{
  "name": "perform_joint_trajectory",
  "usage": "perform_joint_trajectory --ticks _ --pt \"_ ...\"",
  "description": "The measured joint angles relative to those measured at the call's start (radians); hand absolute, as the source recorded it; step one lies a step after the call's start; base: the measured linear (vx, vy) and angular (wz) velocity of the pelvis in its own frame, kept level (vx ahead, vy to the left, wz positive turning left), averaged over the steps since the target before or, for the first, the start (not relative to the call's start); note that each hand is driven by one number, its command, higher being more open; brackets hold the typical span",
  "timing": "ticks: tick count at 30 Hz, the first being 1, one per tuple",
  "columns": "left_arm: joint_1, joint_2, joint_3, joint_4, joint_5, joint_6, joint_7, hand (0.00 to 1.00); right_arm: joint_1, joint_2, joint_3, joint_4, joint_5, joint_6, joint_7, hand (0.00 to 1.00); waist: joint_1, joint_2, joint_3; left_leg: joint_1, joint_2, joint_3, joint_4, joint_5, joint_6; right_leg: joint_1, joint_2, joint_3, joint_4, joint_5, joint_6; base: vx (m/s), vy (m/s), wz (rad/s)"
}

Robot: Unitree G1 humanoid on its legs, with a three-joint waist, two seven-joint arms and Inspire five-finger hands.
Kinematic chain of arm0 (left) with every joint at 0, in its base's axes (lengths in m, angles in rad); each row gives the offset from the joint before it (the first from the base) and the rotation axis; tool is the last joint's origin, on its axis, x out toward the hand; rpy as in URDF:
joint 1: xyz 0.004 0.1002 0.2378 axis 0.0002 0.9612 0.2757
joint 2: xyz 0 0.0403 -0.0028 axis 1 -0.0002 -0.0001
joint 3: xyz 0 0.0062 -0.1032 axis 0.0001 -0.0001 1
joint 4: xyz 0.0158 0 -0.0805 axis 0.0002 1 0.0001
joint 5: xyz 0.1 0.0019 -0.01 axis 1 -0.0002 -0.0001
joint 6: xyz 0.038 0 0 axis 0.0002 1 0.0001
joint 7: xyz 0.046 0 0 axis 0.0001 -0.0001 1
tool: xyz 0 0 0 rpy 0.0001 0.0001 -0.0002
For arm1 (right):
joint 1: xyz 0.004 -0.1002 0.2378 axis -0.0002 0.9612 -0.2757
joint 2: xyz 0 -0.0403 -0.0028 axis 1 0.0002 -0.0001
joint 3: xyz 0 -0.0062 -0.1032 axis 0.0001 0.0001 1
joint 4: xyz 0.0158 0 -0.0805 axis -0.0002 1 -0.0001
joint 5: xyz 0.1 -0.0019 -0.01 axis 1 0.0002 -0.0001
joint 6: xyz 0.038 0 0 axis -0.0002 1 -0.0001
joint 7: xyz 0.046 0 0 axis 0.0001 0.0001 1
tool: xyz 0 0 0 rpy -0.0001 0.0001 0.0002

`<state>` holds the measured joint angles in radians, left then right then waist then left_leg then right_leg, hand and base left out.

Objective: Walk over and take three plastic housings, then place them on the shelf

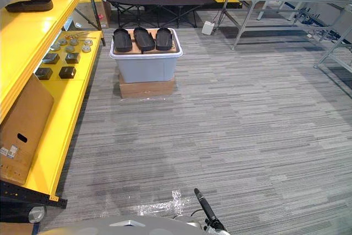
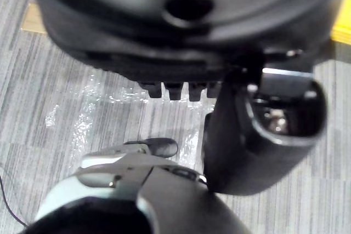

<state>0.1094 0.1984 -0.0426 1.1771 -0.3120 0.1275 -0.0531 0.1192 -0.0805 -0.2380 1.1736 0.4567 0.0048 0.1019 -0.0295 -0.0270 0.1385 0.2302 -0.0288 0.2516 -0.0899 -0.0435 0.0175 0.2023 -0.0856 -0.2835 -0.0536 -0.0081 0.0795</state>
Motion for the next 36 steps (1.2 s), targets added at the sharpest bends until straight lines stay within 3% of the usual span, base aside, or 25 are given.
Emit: perform_joint_trajectory --ticks 4,10,12,13,14,15,16,17,19,24,27,28,31,33,34,35,36 --pt "-0.001 0.006 -0.042 -0.031 0.000 -0.059 -0.005 1.00 0.005 -0.004 0.033 -0.017 -0.001 -0.061 0.002 1.00 0.002 0.000 0.000 -0.015 -0.004 -0.017 0.000 0.005 0.004 -0.008 -0.004 -0.019 -0.001 0.000 0.000 -0.02 -0.011 0.13" --pt "-0.008 0.000 -0.079 -0.167 -0.057 -0.102 -0.025 1.00 -0.023 -0.001 0.056 -0.086 -0.022 -0.094 0.003 1.00 0.002 0.009 0.002 -0.038 -0.023 -0.041 0.001 0.009 0.010 -0.034 -0.031 -0.043 0.038 -0.011 0.004 -0.01 0.021 0.13" --pt "-0.030 -0.016 -0.089 -0.188 -0.084 -0.108 -0.024 1.00 -0.040 -0.002 0.054 -0.097 -0.020 -0.108 0.006 1.00 0.002 0.011 0.008 -0.050 -0.034 -0.051 0.001 0.011 0.017 -0.084 -0.062 -0.047 0.144 -0.047 0.034 0.00 0.101 0.20" --pt "-0.044 -0.038 -0.111 -0.190 -0.086 -0.110 -0.019 1.00 -0.047 -0.005 0.054 -0.101 -0.018 -0.112 0.006 1.00 0.000 0.024 0.017 -0.043 -0.036 -0.057 0.005 0.010 0.035 -0.137 -0.087 -0.042 0.283 -0.069 0.059 0.01 0.093 0.16" --pt "-0.048 -0.050 -0.121 -0.195 -0.087 -0.110 -0.019 1.00 -0.051 -0.003 0.055 -0.101 -0.017 -0.115 0.006 1.00 0.001 0.027 0.020 -0.037 -0.035 -0.057 0.005 0.011 0.038 -0.180 -0.104 -0.038 0.377 -0.073 0.061 0.02 0.155 0.13" --pt "-0.053 -0.057 -0.139 -0.213 -0.084 -0.115 -0.022 1.00 -0.047 0.003 0.054 -0.129 -0.013 -0.145 0.007 1.00 0.000 0.023 0.034 -0.015 -0.040 -0.057 0.006 0.009 0.053 -0.254 -0.144 -0.033 0.567 -0.070 0.059 0.02 0.131 0.04" --pt "-0.064 -0.043 -0.147 -0.233 -0.084 -0.117 -0.031 1.00 -0.050 0.012 0.055 -0.139 -0.004 -0.163 0.021 1.00 0.001 0.007 0.059 0.013 -0.048 -0.063 0.006 0.003 0.075 -0.305 -0.177 -0.028 0.700 -0.092 0.026 0.03 0.149 0.05" --pt "-0.063 -0.038 -0.147 -0.237 -0.083 -0.122 -0.029 1.00 -0.050 0.015 0.055 -0.139 -0.003 -0.166 0.028 1.00 0.002 -0.005 0.063 0.023 -0.048 -0.065 0.006 -0.001 0.075 -0.322 -0.181 -0.025 0.723 -0.105 0.011 0.05 0.111 0.09" --pt "-0.067 -0.029 -0.135 -0.237 -0.081 -0.123 0.001 1.00 -0.037 0.025 0.054 -0.139 -0.004 -0.182 0.045 1.00 0.003 -0.030 0.072 0.016 -0.034 -0.075 0.042 -0.029 0.065 -0.340 -0.157 -0.008 0.657 -0.113 0.013 0.06 0.048 0.13" --pt "-0.068 -0.036 -0.117 -0.236 -0.080 -0.122 0.040 1.00 -0.013 0.037 0.034 -0.148 -0.012 -0.199 0.055 1.00 -0.002 -0.010 0.087 -0.013 -0.003 -0.085 0.112 -0.088 0.048 -0.348 -0.066 0.042 0.272 -0.056 0.049 0.13 0.020 0.01" --pt "-0.067 -0.037 -0.099 -0.237 -0.079 -0.124 0.041 1.00 -0.005 0.038 0.034 -0.147 -0.023 -0.208 0.052 1.00 0.003 -0.018 0.092 0.002 0.014 -0.092 0.167 -0.141 0.005 -0.330 -0.048 0.034 0.195 -0.006 0.026 0.23 -0.077 0.15" --pt "-0.067 -0.037 -0.099 -0.237 -0.079 -0.124 0.041 1.00 -0.003 0.038 0.037 -0.146 -0.024 -0.208 0.051 1.00 0.006 -0.020 0.092 0.004 0.024 -0.097 0.199 -0.177 -0.008 -0.321 -0.044 0.038 0.210 0.003 0.003 0.29 -0.182 0.04" --pt "-0.067 -0.037 -0.099 -0.240 -0.084 -0.125 0.059 1.00 -0.005 0.037 0.043 -0.145 -0.020 -0.207 0.048 1.00 0.014 -0.018 0.090 -0.004 0.068 -0.094 0.305 -0.288 -0.057 -0.322 -0.026 0.034 0.304 -0.042 -0.063 0.27 -0.192 -0.07" --pt "-0.052 -0.041 -0.098 -0.241 -0.102 -0.125 0.074 1.00 -0.006 0.024 0.043 -0.133 -0.021 -0.195 0.044 1.00 0.017 -0.002 0.053 -0.020 0.131 -0.081 0.404 -0.344 -0.099 -0.307 0.017 0.014 0.318 -0.035 -0.076 0.38 -0.237 -0.13" --pt "-0.047 -0.043 -0.089 -0.241 -0.124 -0.130 0.078 1.00 -0.011 0.012 0.048 -0.115 -0.026 -0.188 0.039 1.00 0.014 0.021 0.052 -0.101 0.183 -0.055 0.589 -0.341 -0.123 -0.295 0.046 0.002 0.317 -0.032 -0.101 0.55 -0.301 -0.12" --pt "-0.049 -0.062 -0.068 -0.248 -0.127 -0.147 0.080 1.00 -0.014 -0.006 0.053 -0.108 -0.043 -0.184 0.040 1.00 0.012 0.035 0.045 -0.191 0.256 -0.024 0.804 -0.291 -0.128 -0.259 0.075 -0.010 0.288 -0.038 -0.117 0.64 -0.329 0.00" --pt "-0.051 -0.075 -0.055 -0.253 -0.148 -0.174 0.085 1.00 -0.017 -0.024 0.054 -0.108 -0.065 -0.184 0.039 1.00 0.012 0.066 0.058 -0.282 0.327 -0.015 1.014 -0.252 -0.122 -0.195 0.110 -0.013 0.244 -0.042 -0.133 0.45 -0.241 0.04"
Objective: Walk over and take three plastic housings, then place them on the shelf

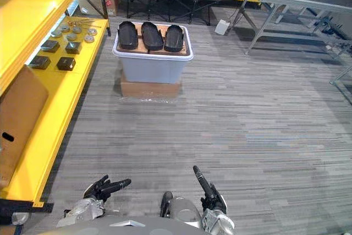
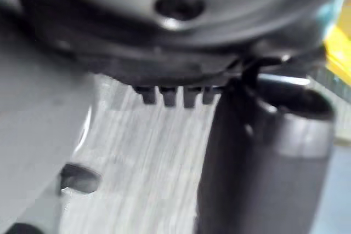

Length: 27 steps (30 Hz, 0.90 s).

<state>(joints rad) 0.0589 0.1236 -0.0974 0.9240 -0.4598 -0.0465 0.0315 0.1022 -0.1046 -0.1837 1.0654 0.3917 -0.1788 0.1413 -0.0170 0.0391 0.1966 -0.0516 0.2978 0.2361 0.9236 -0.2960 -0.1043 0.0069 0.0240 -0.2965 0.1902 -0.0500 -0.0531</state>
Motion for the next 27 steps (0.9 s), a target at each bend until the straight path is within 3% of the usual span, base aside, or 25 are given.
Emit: perform_joint_trajectory --ticks 2,3,4,6,7,8,9,10,12,13,14,15,16,17,18,19,21,24,25,26,27 --pt "-0.009 -0.016 0.033 -0.009 -0.024 -0.009 0.008 1.00 0.000 -0.018 -0.002 0.010 -0.034 0.002 0.000 1.00 0.006 0.007 0.018 -0.055 0.010 -0.006 0.110 -0.007 0.002 0.091 0.009 0.004 -0.047 -0.008 -0.013 0.40 -0.140 -0.06" --pt "-0.009 -0.029 0.044 -0.019 -0.041 -0.014 0.010 1.00 0.000 -0.021 -0.004 0.013 -0.036 0.000 -0.001 1.00 0.018 0.003 0.019 -0.082 -0.023 -0.005 0.072 -0.018 0.002 0.153 -0.001 0.021 -0.084 -0.011 -0.016 0.49 -0.145 -0.23" --pt "-0.007 -0.034 0.052 -0.026 -0.041 -0.019 0.010 1.00 -0.002 -0.021 -0.003 0.012 -0.036 -0.001 0.000 1.00 0.024 0.000 0.021 -0.092 -0.046 -0.001 0.020 -0.018 0.002 0.177 -0.010 0.031 -0.101 -0.011 -0.016 0.43 -0.085 -0.39" --pt "-0.005 -0.054 0.061 -0.046 -0.039 -0.042 0.002 1.00 -0.027 -0.020 -0.003 -0.001 -0.035 -0.002 -0.002 1.00 0.038 -0.005 0.024 -0.152 -0.132 -0.005 -0.281 0.000 0.003 0.211 -0.042 0.055 -0.136 -0.012 -0.015 0.41 0.018 -0.49" --pt "-0.002 -0.062 0.067 -0.062 -0.039 -0.047 -0.006 1.00 -0.038 -0.016 -0.003 -0.006 -0.035 -0.002 -0.004 1.00 0.043 -0.004 0.025 -0.184 -0.168 -0.041 -0.501 0.073 -0.002 0.214 -0.050 0.060 -0.147 -0.020 -0.003 0.33 0.074 -0.42" --pt "-0.001 -0.066 0.071 -0.065 -0.038 -0.052 -0.012 1.00 -0.043 -0.013 -0.001 -0.010 -0.035 -0.002 -0.004 1.00 0.044 -0.002 0.025 -0.190 -0.180 -0.070 -0.602 0.121 -0.007 0.222 -0.050 0.061 -0.153 -0.032 0.011 0.28 0.111 -0.40" --pt "0.001 -0.075 0.073 -0.065 -0.037 -0.065 -0.017 1.00 -0.043 -0.017 0.003 -0.015 -0.035 -0.002 -0.004 1.00 0.045 0.017 0.030 -0.205 -0.179 -0.119 -0.721 0.184 -0.019 0.248 -0.035 0.072 -0.170 -0.059 0.036 0.26 0.175 -0.35" --pt "0.004 -0.077 0.075 -0.064 -0.035 -0.066 -0.022 1.00 -0.043 -0.019 0.006 -0.015 -0.035 -0.002 -0.007 1.00 0.046 0.030 0.034 -0.204 -0.158 -0.148 -0.714 0.230 -0.003 0.279 -0.025 0.088 -0.153 -0.105 0.051 0.27 0.213 -0.32" --pt "0.013 -0.065 0.080 -0.075 -0.003 -0.067 -0.027 1.00 -0.036 -0.013 0.018 -0.015 -0.035 -0.001 -0.016 1.00 0.050 0.009 0.030 -0.186 -0.186 -0.142 -0.673 0.294 0.025 0.289 -0.060 0.116 -0.087 -0.180 0.063 0.32 0.271 -0.30" --pt "0.013 -0.049 0.082 -0.082 0.007 -0.067 -0.032 1.00 -0.036 -0.014 0.028 -0.016 -0.036 -0.001 -0.016 1.00 0.051 -0.033 0.030 -0.186 -0.226 -0.126 -0.636 0.292 0.040 0.284 -0.105 0.133 -0.049 -0.231 0.071 0.36 0.251 -0.27" --pt "0.012 -0.029 0.082 -0.086 0.012 -0.062 -0.038 1.00 -0.035 -0.014 0.031 -0.015 -0.036 -0.001 -0.017 1.00 0.052 -0.069 0.026 -0.193 -0.259 -0.113 -0.601 0.270 0.077 0.283 -0.143 0.134 -0.030 -0.265 0.064 0.51 0.210 -0.30" --pt "0.012 -0.012 0.078 -0.086 0.057 -0.057 -0.042 1.00 -0.025 -0.017 0.031 -0.013 -0.035 -0.002 -0.015 1.00 0.050 -0.092 0.003 -0.199 -0.286 -0.100 -0.579 0.248 0.116 0.262 -0.180 0.139 0.048 -0.279 0.077 0.45 0.147 -0.26" --pt "0.010 -0.013 0.079 -0.064 0.106 -0.056 -0.032 1.00 -0.041 -0.017 0.031 -0.010 -0.034 -0.002 -0.014 1.00 0.049 -0.093 0.006 -0.190 -0.297 -0.091 -0.573 0.239 0.140 0.186 -0.209 0.133 0.219 -0.275 0.079 0.55 0.202 -0.17" --pt "0.011 0.006 0.069 -0.049 0.154 -0.054 -0.025 1.00 -0.048 -0.010 0.031 -0.010 -0.036 -0.005 -0.011 1.00 0.039 -0.098 0.008 -0.146 -0.319 -0.090 -0.611 0.228 0.155 0.081 -0.254 0.133 0.443 -0.197 0.126 0.36 0.171 0.01" --pt "0.011 0.013 0.058 -0.051 0.157 -0.054 -0.026 1.00 -0.045 -0.003 0.031 -0.009 -0.044 -0.004 -0.011 1.00 0.039 -0.101 0.011 -0.119 -0.326 -0.091 -0.629 0.226 0.160 0.044 -0.270 0.137 0.531 -0.151 0.118 0.47 0.208 0.17" --pt "0.017 0.018 0.031 -0.051 0.157 -0.047 -0.026 1.00 -0.033 0.008 0.033 -0.007 -0.076 -0.004 -0.009 1.00 0.039 -0.101 0.015 -0.061 -0.332 -0.093 -0.650 0.215 0.172 0.007 -0.287 0.121 0.613 -0.187 0.105 0.60 0.194 0.17" --pt "0.022 0.021 0.012 -0.052 0.157 -0.040 -0.022 1.00 -0.033 0.019 0.043 0.003 -0.100 -0.005 -0.002 1.00 0.041 -0.077 0.025 0.038 -0.325 -0.107 -0.708 0.207 0.173 -0.014 -0.268 0.058 0.532 -0.242 0.119 0.57 0.140 0.17" --pt "-0.018 0.023 -0.008 -0.068 0.156 -0.040 -0.019 1.00 -0.047 0.014 0.052 -0.010 -0.110 -0.028 -0.003 1.00 0.039 -0.039 0.037 0.096 -0.286 -0.139 -0.761 0.194 0.156 -0.081 -0.189 0.052 0.249 -0.231 0.138 0.30 0.008 0.24" --pt "-0.040 0.023 -0.010 -0.070 0.153 -0.041 -0.018 1.00 -0.047 0.011 0.052 -0.014 -0.109 -0.033 -0.001 1.00 0.038 -0.033 0.041 0.109 -0.268 -0.154 -0.762 0.178 0.143 -0.113 -0.168 0.078 0.129 -0.190 0.166 0.30 -0.052 0.25" --pt "-0.049 0.023 -0.011 -0.070 0.151 -0.041 -0.018 1.00 -0.046 0.012 0.052 -0.015 -0.110 -0.034 -0.001 1.00 0.038 -0.034 0.040 0.116 -0.261 -0.160 -0.761 0.168 0.133 -0.127 -0.160 0.100 0.067 -0.152 0.168 0.29 -0.106 0.33" --pt "-0.056 0.022 -0.013 -0.070 0.146 -0.042 -0.018 1.00 -0.043 0.018 0.050 -0.022 -0.109 -0.040 -0.002 1.00 0.038 -0.042 0.042 0.132 -0.253 -0.172 -0.744 0.142 0.114 -0.133 -0.158 0.128 -0.029 -0.067 0.171 0.34 -0.198 0.36"
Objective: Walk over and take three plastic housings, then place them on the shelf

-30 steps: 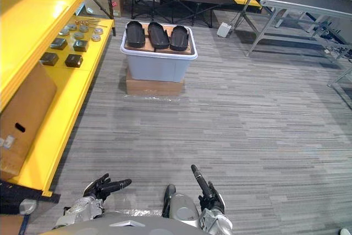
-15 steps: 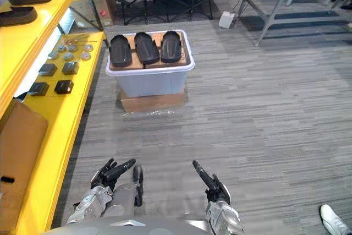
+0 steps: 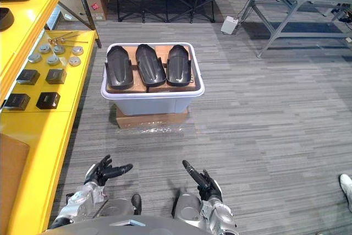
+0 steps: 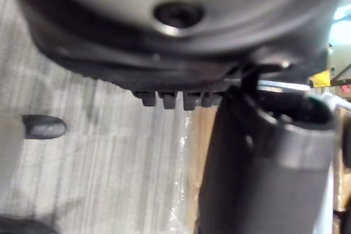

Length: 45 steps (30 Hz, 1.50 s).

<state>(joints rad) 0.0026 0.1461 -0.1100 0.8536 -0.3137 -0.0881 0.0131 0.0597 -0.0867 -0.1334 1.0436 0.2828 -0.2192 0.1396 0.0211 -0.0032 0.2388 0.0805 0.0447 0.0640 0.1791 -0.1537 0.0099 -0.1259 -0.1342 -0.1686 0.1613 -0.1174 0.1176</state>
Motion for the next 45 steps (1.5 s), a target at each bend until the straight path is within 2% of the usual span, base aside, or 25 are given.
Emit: perform_joint_trajectory --ticks 1,2,3,4,5,6,7,8,9,11,13,14,16,18,19,22,24,29,33,36,40,43,45 --pt "-0.002 -0.001 -0.002 -0.004 -0.002 0.000 0.000 1.00 0.009 0.010 -0.002 0.000 -0.001 -0.010 -0.002 1.00 0.000 -0.019 -0.004 0.017 0.001 -0.012 0.032 -0.044 -0.019 0.002 -0.007 0.027 -0.029 0.085 0.003 0.29 -0.230 0.39" --pt "0.006 -0.001 -0.003 -0.010 -0.007 0.000 0.000 1.00 0.016 0.016 -0.001 0.000 -0.001 -0.012 -0.001 1.00 0.000 -0.030 -0.011 0.022 0.000 -0.020 0.052 -0.070 -0.027 0.003 -0.012 0.041 -0.022 0.114 0.001 0.33 -0.351 0.41" --pt "0.025 -0.001 -0.002 -0.023 -0.031 0.000 0.002 1.00 0.034 0.028 0.010 0.000 -0.001 -0.014 0.001 1.00 0.003 -0.062 -0.034 0.029 -0.002 -0.037 0.095 -0.124 -0.046 0.005 -0.023 0.046 0.017 0.171 -0.025 0.35 -0.416 0.36" --pt "0.036 -0.018 -0.002 -0.022 -0.044 0.003 0.012 1.00 0.033 0.018 0.008 -0.003 0.002 -0.017 0.002 1.00 0.002 -0.028 -0.048 0.029 0.048 -0.054 0.128 -0.164 -0.075 -0.007 0.013 0.022 0.085 0.123 -0.054 0.35 -0.417 0.28" --pt "0.042 -0.031 -0.003 -0.023 -0.049 0.002 0.013 1.00 0.033 0.013 0.007 -0.007 -0.001 -0.024 0.001 1.00 0.002 -0.012 -0.059 0.031 0.073 -0.058 0.130 -0.178 -0.087 -0.014 0.034 0.011 0.104 0.096 -0.071 0.34 -0.352 0.19" --pt "0.051 -0.057 -0.006 -0.022 -0.070 0.003 0.021 1.00 0.033 0.005 0.007 -0.015 -0.001 -0.034 -0.002 1.00 0.001 0.011 -0.071 0.033 0.111 -0.064 0.136 -0.186 -0.109 -0.015 0.069 -0.008 0.123 0.055 -0.090 0.34 -0.283 0.20" --pt "0.052 -0.081 -0.011 -0.019 -0.077 0.003 0.032 1.00 0.030 0.006 0.007 -0.033 -0.001 -0.034 -0.014 1.00 -0.003 0.030 -0.067 0.003 0.136 -0.066 0.206 -0.179 -0.122 -0.009 0.089 -0.027 0.128 0.033 -0.106 0.33 -0.266 0.27" --pt "0.051 -0.092 -0.011 -0.020 -0.077 0.002 0.035 1.00 0.032 0.004 0.007 -0.040 -0.001 -0.034 -0.021 1.00 -0.006 0.033 -0.064 -0.033 0.147 -0.058 0.274 -0.170 -0.129 -0.003 0.095 -0.035 0.125 0.026 -0.114 0.35 -0.285 0.33" --pt "0.054 -0.109 -0.011 -0.018 -0.078 0.003 0.047 1.00 0.033 0.001 0.008 -0.041 -0.003 -0.033 -0.031 1.00 -0.007 0.040 -0.052 -0.107 0.181 -0.033 0.427 -0.152 -0.143 0.041 0.106 -0.050 0.092 0.024 -0.127 0.32 -0.255 0.34" --pt "0.047 -0.108 -0.010 -0.021 -0.078 0.002 0.060 1.00 0.049 0.002 0.005 -0.061 -0.005 -0.032 -0.043 1.00 -0.006 0.026 -0.040 -0.129 0.194 0.038 0.422 -0.163 -0.141 0.128 0.102 -0.070 0.035 0.027 -0.126 0.27 -0.175 0.30" --pt "0.044 -0.108 -0.011 -0.024 -0.077 -0.016 0.083 1.00 0.088 -0.005 0.006 -0.139 -0.041 -0.036 -0.053 1.00 -0.016 0.033 -0.044 -0.145 0.192 0.075 0.256 -0.151 -0.145 0.190 0.099 -0.095 -0.024 0.028 -0.124 0.22 -0.050 0.22" --pt "0.041 -0.106 -0.010 -0.024 -0.077 -0.026 0.093 1.00 0.101 -0.009 0.009 -0.170 -0.056 -0.039 -0.062 1.00 -0.026 0.034 -0.044 -0.163 0.193 0.071 0.197 -0.121 -0.137 0.194 0.097 -0.102 -0.039 0.027 -0.121 0.24 0.012 0.01" --pt "0.042 -0.106 -0.010 -0.024 -0.070 -0.030 0.112 1.00 0.132 -0.027 0.046 -0.271 -0.082 -0.053 -0.089 1.00 -0.027 0.046 -0.048 -0.182 0.188 0.077 0.106 0.054 -0.135 0.194 0.095 -0.088 -0.047 0.018 -0.100 0.22 0.099 -0.22" --pt "0.041 -0.090 -0.012 -0.025 -0.044 -0.032 0.122 1.00 0.169 -0.015 0.068 -0.363 -0.080 -0.057 -0.124 1.00 -0.033 0.017 -0.063 -0.165 0.150 0.098 0.041 0.091 -0.126 0.182 0.054 -0.079 -0.044 0.015 -0.078 0.28 0.157 -0.07" --pt "0.038 -0.077 -0.019 -0.032 -0.027 -0.031 0.133 1.00 0.195 0.004 0.069 -0.422 -0.081 -0.077 -0.144 1.00 -0.041 0.000 -0.060 -0.160 0.122 0.107 -0.004 0.109 -0.112 0.171 0.032 -0.084 -0.050 0.019 -0.067 0.18 0.097 0.12" --pt "0.047 -0.037 -0.032 -0.036 -0.026 -0.015 0.150 1.00 0.258 0.044 0.082 -0.557 -0.081 -0.098 -0.189 1.00 -0.052 -0.023 -0.059 -0.133 0.088 0.134 -0.049 0.122 -0.102 0.184 -0.001 -0.093 -0.068 0.035 -0.041 0.17 0.114 0.05" --pt "0.074 -0.013 -0.028 -0.038 -0.026 -0.016 0.152 1.00 0.310 0.056 0.107 -0.672 -0.084 -0.100 -0.222 1.00 -0.052 -0.026 -0.061 -0.093 0.084 0.154 -0.075 0.122 -0.102 0.207 -0.004 -0.088 -0.074 0.041 -0.033 0.15 0.054 -0.17" --pt "0.126 0.019 -0.010 -0.030 -0.026 -0.019 0.147 1.00 0.301 0.050 0.074 -0.865 -0.123 -0.102 -0.307 1.00 -0.054 -0.034 -0.067 -0.041 0.088 0.190 -0.122 0.123 -0.104 0.218 0.000 -0.071 -0.074 0.041 -0.033 0.07 -0.005 -0.18" --pt "0.162 0.011 -0.013 -0.020 -0.026 -0.022 0.111 1.00 0.214 0.038 -0.038 -0.867 -0.110 -0.063 -0.349 1.00 -0.053 -0.045 -0.075 -0.010 0.088 0.200 -0.137 0.124 -0.106 0.235 0.001 -0.071 -0.072 0.047 -0.024 -0.01 0.000 -0.06" --pt "0.172 0.011 -0.012 -0.020 -0.008 -0.022 0.108 1.00 0.138 -0.030 -0.088 -0.796 -0.109 -0.005 -0.363 1.00 -0.051 -0.049 -0.083 -0.001 0.087 0.196 -0.151 0.129 -0.103 0.239 0.000 -0.074 -0.071 0.057 -0.015 -0.08 0.010 0.01" --pt "0.186 0.017 -0.010 -0.026 0.030 -0.026 0.092 1.00 -0.014 -0.129 -0.109 -0.572 -0.069 0.084 -0.363 1.00 -0.041 -0.051 -0.082 -0.013 0.076 0.159 -0.188 0.161 -0.091 0.232 -0.003 -0.099 -0.072 0.073 -0.009 -0.13 0.005 0.21" --pt "0.185 0.023 0.001 -0.052 0.050 -0.044 0.083 1.00 -0.172 -0.210 -0.113 -0.388 -0.067 0.137 -0.376 1.00 -0.012 -0.055 -0.070 -0.113 0.062 0.103 -0.181 0.182 -0.078 0.170 -0.013 -0.141 -0.073 0.073 -0.009 -0.18 0.007 0.52" --pt "0.168 0.025 0.012 -0.077 0.047 -0.046 0.075 1.00 -0.295 -0.264 -0.116 -0.271 -0.032 0.151 -0.391 1.00 0.004 -0.054 -0.023 -0.182 0.054 0.059 -0.142 0.185 -0.074 0.149 -0.018 -0.175 -0.073 0.073 -0.009 -0.24 0.005 0.71"
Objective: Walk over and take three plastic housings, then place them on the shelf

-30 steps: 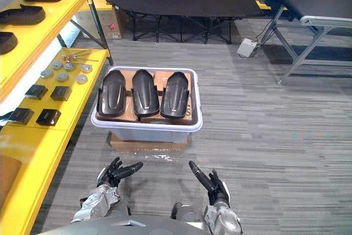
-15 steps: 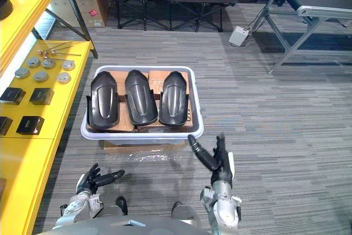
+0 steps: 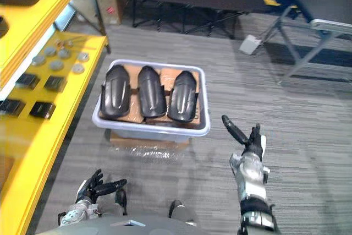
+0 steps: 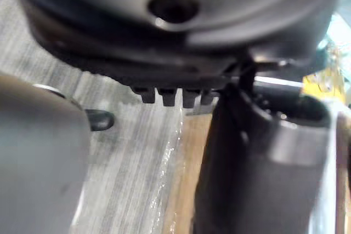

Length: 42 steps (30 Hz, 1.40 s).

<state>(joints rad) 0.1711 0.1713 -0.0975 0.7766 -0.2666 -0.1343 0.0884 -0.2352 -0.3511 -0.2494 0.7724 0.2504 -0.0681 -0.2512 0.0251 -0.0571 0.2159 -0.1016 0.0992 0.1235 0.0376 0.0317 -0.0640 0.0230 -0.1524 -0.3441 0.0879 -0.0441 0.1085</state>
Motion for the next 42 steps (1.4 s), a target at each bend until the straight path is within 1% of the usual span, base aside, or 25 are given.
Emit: perform_joint_trajectory --ticks 1,2,3,4,5,6,7,8,9,11,14,15,18,20,22,23,26,28,33,34,36,38,39,40,42 --pt "-0.019 0.001 0.013 -0.004 -0.001 -0.003 -0.007 1.00 -0.079 -0.041 -0.013 0.067 0.010 0.004 -0.004 1.00 0.012 0.010 0.036 -0.049 -0.002 -0.023 0.037 0.001 0.003 -0.014 -0.001 -0.025 -0.001 0.001 -0.002 -0.28 0.024 0.59" --pt "-0.025 0.000 0.020 -0.009 -0.002 -0.005 -0.010 1.00 -0.118 -0.061 -0.020 0.096 0.012 0.005 -0.005 1.00 0.018 0.019 0.055 -0.073 0.000 -0.032 0.056 0.001 0.003 -0.023 0.000 -0.038 0.000 0.006 -0.009 -0.29 0.029 0.62" --pt "-0.039 0.002 0.031 -0.018 -0.002 -0.017 -0.015 1.00 -0.183 -0.107 -0.020 0.139 0.035 0.005 -0.006 1.00 0.031 0.031 0.091 -0.101 0.000 -0.036 0.060 0.011 0.009 -0.041 -0.001 -0.050 0.000 0.005 -0.003 -0.30 0.054 0.52" --pt "-0.049 0.007 0.036 -0.019 -0.002 -0.020 -0.020 1.00 -0.249 -0.155 -0.020 0.179 0.052 0.006 -0.006 1.00 0.041 0.046 0.125 -0.129 0.001 -0.037 0.061 0.040 0.020 -0.063 -0.003 -0.065 0.005 0.009 0.004 -0.23 0.055 0.45" --pt "-0.052 0.010 0.036 -0.019 -0.002 -0.020 -0.023 1.00 -0.278 -0.174 -0.020 0.193 0.052 0.006 -0.007 1.00 0.047 0.048 0.141 -0.143 0.001 -0.039 0.065 0.049 0.025 -0.076 -0.003 -0.067 0.012 0.011 0.007 -0.23 0.076 0.30" --pt "-0.051 0.027 0.036 -0.019 -0.005 -0.020 -0.023 1.00 -0.327 -0.202 -0.020 0.216 0.052 0.007 -0.007 1.00 0.060 0.048 0.166 -0.170 0.001 -0.044 0.074 0.055 0.029 -0.098 -0.004 -0.067 0.022 0.017 0.010 -0.13 0.065 0.14" --pt "-0.053 0.041 0.037 -0.019 -0.017 -0.021 -0.023 1.00 -0.375 -0.226 -0.018 0.231 0.052 0.008 -0.008 1.00 0.070 0.043 0.199 -0.202 0.001 -0.050 0.105 0.054 0.031 -0.116 -0.005 -0.067 0.035 0.025 0.006 -0.12 0.061 0.11" --pt "-0.058 0.043 0.038 -0.020 -0.042 -0.026 -0.025 1.00 -0.396 -0.241 -0.017 0.240 0.052 0.009 -0.008 1.00 0.077 0.043 0.215 -0.220 0.002 -0.053 0.124 0.051 0.035 -0.125 -0.005 -0.069 0.040 0.028 0.004 -0.10 0.058 0.16" --pt "-0.074 0.039 0.035 -0.026 -0.071 -0.043 -0.027 1.00 -0.430 -0.269 -0.017 0.258 0.051 0.010 -0.009 1.00 0.087 0.044 0.227 -0.267 0.001 -0.064 0.166 0.043 0.040 -0.153 -0.006 -0.077 0.057 0.029 0.005 -0.10 0.054 0.16" --pt "-0.106 0.038 0.032 -0.022 -0.083 -0.045 -0.026 1.00 -0.486 -0.278 -0.014 0.277 0.050 0.019 -0.013 1.00 0.091 0.048 0.237 -0.331 0.000 -0.077 0.244 0.013 0.052 -0.186 -0.011 -0.088 0.091 0.026 0.001 -0.07 0.066 0.15" --pt "-0.137 0.034 0.023 -0.022 -0.088 -0.045 -0.025 1.00 -0.514 -0.282 0.011 0.276 0.050 0.033 -0.015 1.00 0.106 0.055 0.252 -0.371 0.000 -0.074 0.306 -0.022 0.067 -0.216 -0.026 -0.087 0.139 0.015 -0.010 -0.04 0.078 -0.02" --pt "-0.142 0.033 0.023 -0.023 -0.090 -0.045 -0.025 1.00 -0.521 -0.282 0.019 0.276 0.050 0.039 -0.017 1.00 0.106 0.056 0.253 -0.383 0.000 -0.074 0.314 -0.025 0.070 -0.227 -0.029 -0.087 0.145 0.013 -0.009 -0.04 0.071 -0.05" --pt "-0.166 0.023 0.015 -0.020 -0.125 -0.042 -0.025 1.00 -0.551 -0.293 0.061 0.278 0.047 0.076 -0.027 1.00 0.109 0.065 0.262 -0.433 -0.002 -0.066 0.335 -0.026 0.072 -0.281 -0.043 -0.087 0.182 0.010 -0.010 -0.04 0.064 0.00" --pt "-0.177 0.006 0.011 -0.023 -0.147 -0.043 -0.025 1.00 -0.587 -0.336 0.098 0.280 0.049 0.131 -0.047 1.00 0.114 0.088 0.279 -0.453 -0.005 -0.056 0.344 -0.026 0.074 -0.314 -0.062 -0.086 0.220 0.001 -0.010 -0.04 0.065 0.04" --pt "-0.178 0.001 0.001 -0.022 -0.169 -0.043 -0.024 1.00 -0.615 -0.365 0.127 0.282 0.049 0.153 -0.059 1.00 0.114 0.100 0.285 -0.465 -0.007 -0.038 0.344 -0.022 0.079 -0.340 -0.078 -0.080 0.251 -0.011 -0.007 -0.01 0.023 0.01" --pt "-0.178 0.001 -0.003 -0.024 -0.175 -0.046 -0.024 1.00 -0.637 -0.374 0.150 0.282 0.048 0.169 -0.074 1.00 0.114 0.102 0.285 -0.473 -0.009 -0.032 0.343 -0.022 0.079 -0.360 -0.092 -0.075 0.271 -0.017 -0.010 0.00 0.000 0.00" --pt "-0.181 0.001 -0.010 -0.024 -0.202 -0.055 -0.026 1.00 -0.680 -0.394 0.215 0.283 0.048 0.203 -0.092 1.00 0.114 0.105 0.285 -0.493 -0.012 -0.024 0.344 -0.015 0.077 -0.401 -0.104 -0.065 0.309 -0.030 -0.014 0.00 0.005 -0.03" --pt "-0.181 0.001 -0.024 -0.030 -0.214 -0.061 -0.027 1.00 -0.716 -0.416 0.276 0.284 0.047 0.242 -0.116 1.00 0.114 0.112 0.285 -0.514 -0.022 -0.023 0.345 -0.008 0.077 -0.437 -0.124 -0.064 0.352 -0.051 -0.014 0.01 -0.010 0.08" --pt "-0.185 -0.009 -0.043 -0.043 -0.247 -0.067 -0.027 1.00 -0.792 -0.464 0.374 0.285 0.030 0.308 -0.127 1.00 0.119 0.138 0.296 -0.554 -0.035 -0.027 0.361 -0.001 0.082 -0.499 -0.155 -0.062 0.434 -0.095 -0.018 0.02 -0.025 0.11" --pt "-0.187 -0.011 -0.047 -0.047 -0.255 -0.069 -0.028 1.00 -0.805 -0.472 0.394 0.285 0.029 0.327 -0.127 0.00 0.120 0.142 0.298 -0.562 -0.036 -0.028 0.369 -0.002 0.083 -0.510 -0.161 -0.062 0.454 -0.105 -0.019 0.04 -0.052 0.14" --pt "-0.188 -0.012 -0.050 -0.051 -0.274 -0.075 -0.029 1.00 -0.821 -0.475 0.423 0.285 0.012 0.364 -0.135 0.00 0.123 0.144 0.298 -0.577 -0.035 -0.033 0.382 0.000 0.087 -0.525 -0.164 -0.062 0.479 -0.119 -0.025 0.03 -0.059 0.09" --pt "-0.188 -0.013 -0.050 -0.052 -0.277 -0.080 -0.035 1.00 -0.840 -0.479 0.454 0.296 -0.051 0.407 -0.147 0.00 0.123 0.144 0.298 -0.589 -0.035 -0.037 0.400 -0.003 0.086 -0.539 -0.173 -0.064 0.509 -0.139 -0.030 0.01 -0.055 0.08" --pt "-0.189 -0.013 -0.051 -0.054 -0.277 -0.081 -0.036 1.00 -0.843 -0.483 0.460 0.297 -0.055 0.418 -0.149 0.00 0.124 0.144 0.298 -0.591 -0.035 -0.036 0.404 -0.004 0.085 -0.543 -0.176 -0.063 0.518 -0.144 -0.032 -0.01 -0.035 0.03" --pt "-0.189 -0.013 -0.052 -0.058 -0.277 -0.083 -0.037 1.00 -0.844 -0.492 0.472 0.299 -0.089 0.436 -0.152 0.00 0.128 0.144 0.298 -0.596 -0.035 -0.038 0.413 -0.013 0.076 -0.550 -0.178 -0.061 0.531 -0.151 -0.034 -0.03 -0.040 0.02" --pt "-0.189 -0.013 -0.052 -0.063 -0.278 -0.086 -0.046 1.00 -0.844 -0.530 0.496 0.314 -0.110 0.457 -0.150 0.00 0.134 0.145 0.298 -0.609 -0.033 -0.041 0.417 -0.013 0.075 -0.564 -0.180 -0.061 0.548 -0.161 -0.037 -0.04 -0.039 0.04"
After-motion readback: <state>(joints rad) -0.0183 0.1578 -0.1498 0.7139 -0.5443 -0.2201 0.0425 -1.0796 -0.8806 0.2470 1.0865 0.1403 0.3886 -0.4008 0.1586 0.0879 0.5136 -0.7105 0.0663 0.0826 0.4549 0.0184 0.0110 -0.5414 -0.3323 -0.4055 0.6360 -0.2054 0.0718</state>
